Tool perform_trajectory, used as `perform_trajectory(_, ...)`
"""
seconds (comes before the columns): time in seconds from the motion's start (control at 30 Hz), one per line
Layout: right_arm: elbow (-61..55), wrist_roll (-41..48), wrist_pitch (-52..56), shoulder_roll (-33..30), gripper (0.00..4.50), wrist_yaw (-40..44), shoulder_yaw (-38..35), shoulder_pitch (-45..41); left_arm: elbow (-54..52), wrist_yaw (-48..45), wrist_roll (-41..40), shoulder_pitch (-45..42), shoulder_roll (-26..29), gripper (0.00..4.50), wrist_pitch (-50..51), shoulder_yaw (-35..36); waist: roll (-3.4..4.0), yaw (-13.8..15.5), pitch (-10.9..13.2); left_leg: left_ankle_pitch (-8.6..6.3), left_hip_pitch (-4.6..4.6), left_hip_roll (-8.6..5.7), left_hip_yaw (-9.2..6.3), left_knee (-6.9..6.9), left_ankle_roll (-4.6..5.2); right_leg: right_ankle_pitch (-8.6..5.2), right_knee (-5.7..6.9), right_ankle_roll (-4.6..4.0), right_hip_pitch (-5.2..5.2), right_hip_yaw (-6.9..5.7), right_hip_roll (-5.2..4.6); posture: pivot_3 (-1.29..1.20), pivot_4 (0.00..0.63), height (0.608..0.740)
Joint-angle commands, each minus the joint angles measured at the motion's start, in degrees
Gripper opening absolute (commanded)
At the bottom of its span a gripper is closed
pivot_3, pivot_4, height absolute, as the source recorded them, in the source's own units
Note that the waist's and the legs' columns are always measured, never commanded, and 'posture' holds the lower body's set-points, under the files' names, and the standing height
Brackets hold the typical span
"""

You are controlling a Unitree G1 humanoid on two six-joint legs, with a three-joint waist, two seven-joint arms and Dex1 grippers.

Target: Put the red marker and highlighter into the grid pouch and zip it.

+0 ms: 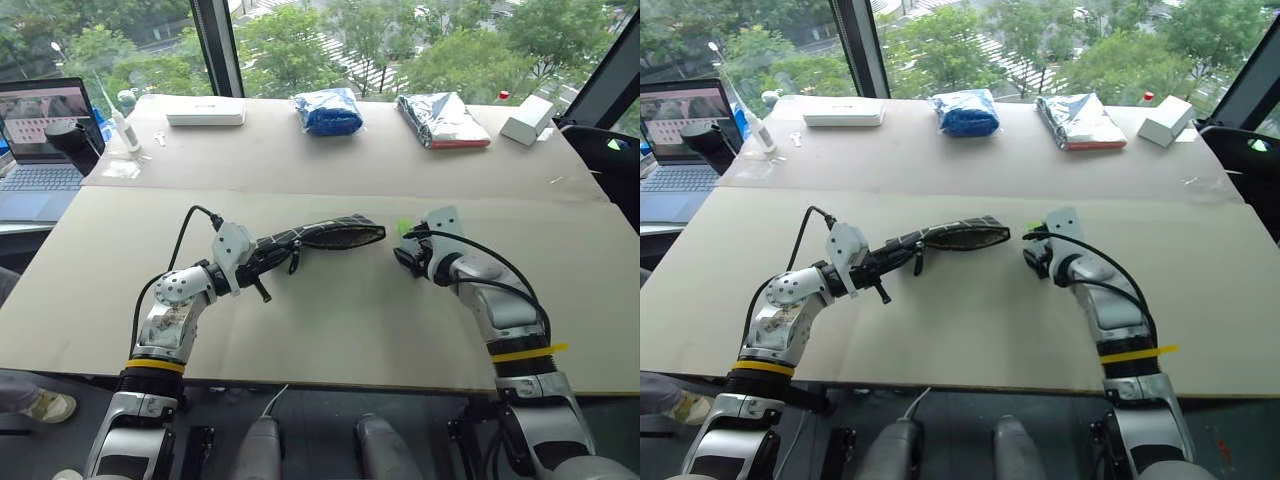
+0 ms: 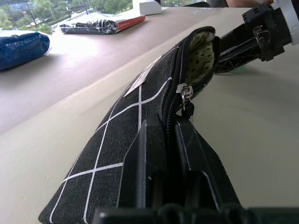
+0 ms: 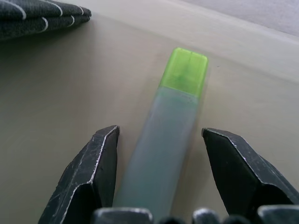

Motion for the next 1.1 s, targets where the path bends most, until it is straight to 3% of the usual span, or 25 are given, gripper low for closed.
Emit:
perform_trajectory(0.03, -2.79, -1.21, 0.94, 0.33, 2.64, -0.27, 0.98, 1.57, -1.88, 0.43, -0.54, 0.04, 0.05, 0.00, -0.24, 0.76, 0.00, -0.01, 0.00, 0.00, 0.00, 0.00, 0.00, 0.00, 0.00, 0.00, 0.00, 0.00, 0.00, 0.00, 0.00, 0.00, 0.150, 0.740)
perform_trajectory(0.2, -3.62, -1.61, 0.95, 0.44, 1.13, -0.42, 0.64, 2.18, -2.26, 0.42, -0.61, 0.20, 0.16, 0.00, -0.17, 0.78, 0.00, 0.08, 0.00, 0.00, 0.01, 0.00, 0.00, 0.01, 0.00, 0.00, 0.00, 0.00, 0.03, 0.00, 0.00, 0.00, 0.150, 0.740)
perform_trajectory(0.23, -3.49, -1.81, 0.42, 0.40, 1.06, -0.53, 0.30, 1.86, -2.26, 0.42, -0.60, 0.16, 0.17, 0.00, -0.14, 0.77, 0.00, 0.09, 0.00, 0.00, 0.01, 0.00, 0.00, 0.02, 0.00, 0.00, 0.00, 0.01, 0.03, -0.01, -0.01, 0.00, 0.150, 0.740)
perform_trajectory(0.43, -4.85, -1.58, -10.95, -1.86, 1.06, 2.44, -2.10, -1.35, -2.18, 0.18, -0.62, -0.09, 0.25, 0.00, -0.02, 0.65, 0.00, 0.04, 0.00, 0.00, -0.01, -0.01, 0.00, 0.01, 0.00, 0.00, -0.01, 0.01, 0.01, 0.00, -0.01, 0.00, 0.150, 0.740)
perform_trajectory(0.57, -9.83, 1.61, -23.19, -8.08, 1.06, 13.49, -4.09, -1.98, -1.89, -0.14, -0.61, -0.42, 0.29, 0.00, 0.04, 0.50, 0.03, 0.07, 0.02, 0.00, -0.03, -0.01, 0.01, 0.00, 0.00, -0.01, -0.04, 0.02, -0.01, 0.00, -0.01, 0.00, 0.150, 0.740)
perform_trajectory(0.7, -16.38, 4.72, -28.33, -15.71, 1.06, 27.18, -2.44, 2.81, -1.22, -0.52, -0.58, -0.97, 0.31, 0.00, -0.08, 0.40, 0.01, 0.09, 0.02, 0.00, -0.01, 0.01, -0.01, -0.06, 0.00, -0.02, -0.18, 0.03, 0.05, -0.04, -0.01, 0.00, 0.150, 0.740)
perform_trajectory(0.8, -18.81, 3.84, -31.82, -19.63, 1.06, 32.97, -0.29, 5.94, -0.75, -0.76, -0.53, -1.34, 0.26, 0.00, -0.26, 0.31, 0.00, 0.12, 0.02, -0.01, -0.02, 0.01, -0.01, -0.06, 0.00, -0.02, -0.24, 0.03, 0.09, -0.04, -0.01, 0.00, 0.150, 0.740)
perform_trajectory(1.1, -13.82, -5.45, -40.65, -18.43, 1.06, 31.87, 5.03, 3.49, -0.78, -1.17, -0.37, -1.66, -0.33, 0.00, -0.36, -0.27, -0.01, 0.00, 0.03, 0.00, 0.03, 0.01, 0.02, -0.02, 0.00, -0.04, -0.15, 0.07, 0.05, 0.00, 0.00, 0.00, 0.150, 0.740)
